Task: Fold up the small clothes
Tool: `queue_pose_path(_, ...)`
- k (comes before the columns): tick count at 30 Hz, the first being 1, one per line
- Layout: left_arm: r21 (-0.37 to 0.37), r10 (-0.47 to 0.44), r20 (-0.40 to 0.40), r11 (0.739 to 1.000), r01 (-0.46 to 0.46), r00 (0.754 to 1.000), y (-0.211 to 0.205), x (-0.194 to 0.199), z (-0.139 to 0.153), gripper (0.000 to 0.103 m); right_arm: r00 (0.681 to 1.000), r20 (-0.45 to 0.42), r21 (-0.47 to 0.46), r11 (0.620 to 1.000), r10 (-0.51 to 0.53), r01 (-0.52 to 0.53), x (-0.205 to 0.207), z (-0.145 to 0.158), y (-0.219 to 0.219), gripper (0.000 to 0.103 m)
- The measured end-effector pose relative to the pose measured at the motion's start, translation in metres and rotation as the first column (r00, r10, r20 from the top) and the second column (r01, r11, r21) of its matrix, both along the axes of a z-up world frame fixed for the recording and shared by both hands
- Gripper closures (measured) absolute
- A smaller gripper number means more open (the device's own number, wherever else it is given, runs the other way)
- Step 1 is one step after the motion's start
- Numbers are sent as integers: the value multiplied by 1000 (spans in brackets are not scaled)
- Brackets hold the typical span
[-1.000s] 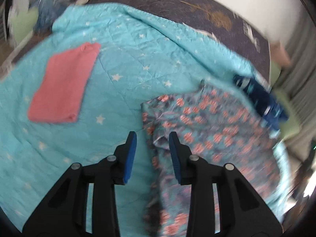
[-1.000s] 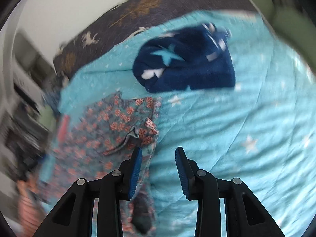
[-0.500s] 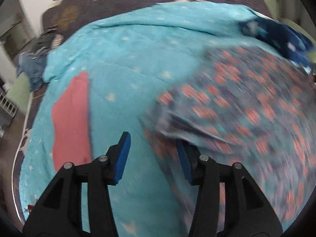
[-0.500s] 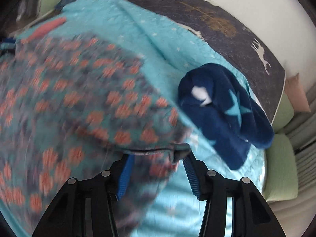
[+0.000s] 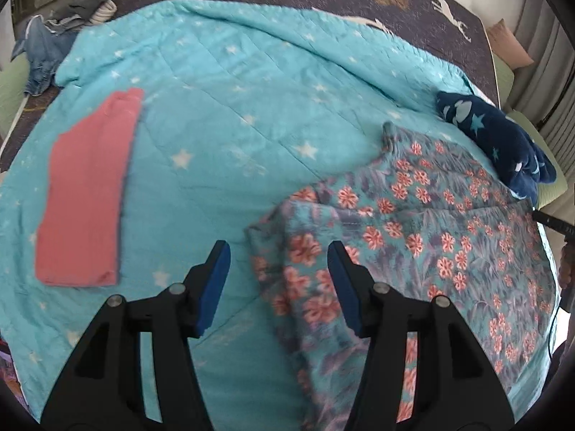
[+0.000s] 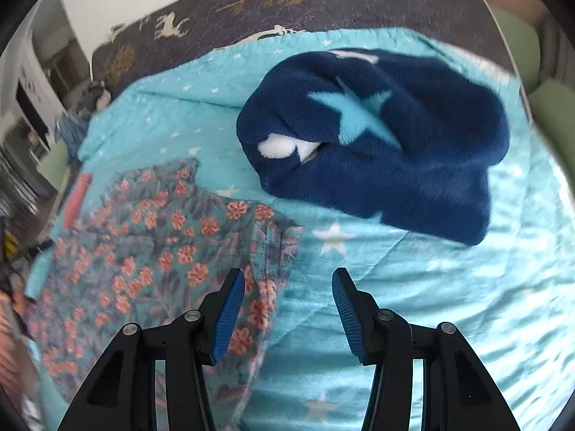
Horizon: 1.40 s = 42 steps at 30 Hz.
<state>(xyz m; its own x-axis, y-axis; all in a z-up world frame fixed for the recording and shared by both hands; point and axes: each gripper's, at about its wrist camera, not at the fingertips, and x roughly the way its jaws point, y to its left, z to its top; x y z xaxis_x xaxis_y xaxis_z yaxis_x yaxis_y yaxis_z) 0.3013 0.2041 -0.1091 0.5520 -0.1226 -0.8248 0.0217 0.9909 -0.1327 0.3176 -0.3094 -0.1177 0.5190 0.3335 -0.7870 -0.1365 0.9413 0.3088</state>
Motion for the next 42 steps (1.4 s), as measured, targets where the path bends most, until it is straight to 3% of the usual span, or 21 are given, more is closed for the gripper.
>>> queue_pose_path(3,17,-27,-11,999,27,1000,-13,9,-6,48,1000,-23,76,997,-12,14,6,0,-4,51)
queue_pose_path(4,21,-31,-8,999,32,999,-15,10,-6,58,999,-30,104,994,-16,19,8,-1,-6,51)
queue_pose_path(6,26,-58,-12,998,58,998,-19,12,-7,69,999,-49,167,986,-7,15,12,-3,-8,53)
queue_pose_path(8,39,-72,-1,997,72,997,-20,10,-7,71,999,-52,194,981,0,10,14,-4,-8,60)
queue_pose_path(11,54,-80,15,995,79,997,-19,6,-4,71,999,-45,173,985,7,1,16,-5,-4,62)
queue_pose_path(17,-3,-41,53,999,41,998,-2,-4,4,71,1000,-20,118,993,9,-7,9,-3,2,67)
queue_pose_path(27,46,-70,36,997,68,997,-18,12,-6,71,999,2,10,998,55,-55,3,3,23,67)
queue_pose_path(29,60,-61,37,997,58,997,-22,16,-7,85,999,-17,2,999,46,-46,7,-3,25,67)
queue_pose_path(30,73,-63,52,996,59,997,-24,16,-4,96,999,-24,-5,999,34,-35,10,-6,25,78)
queue_pose_path(31,87,-69,67,994,64,995,-27,13,0,96,999,-28,-15,1000,18,-18,11,-7,25,99)
queue_pose_path(35,151,-119,145,984,97,982,-37,-3,22,97,999,48,40,999,-12,10,3,10,18,99)
queue_pose_path(42,112,-59,270,993,30,961,-27,1,72,97,983,182,80,997,-18,4,-5,57,19,99)
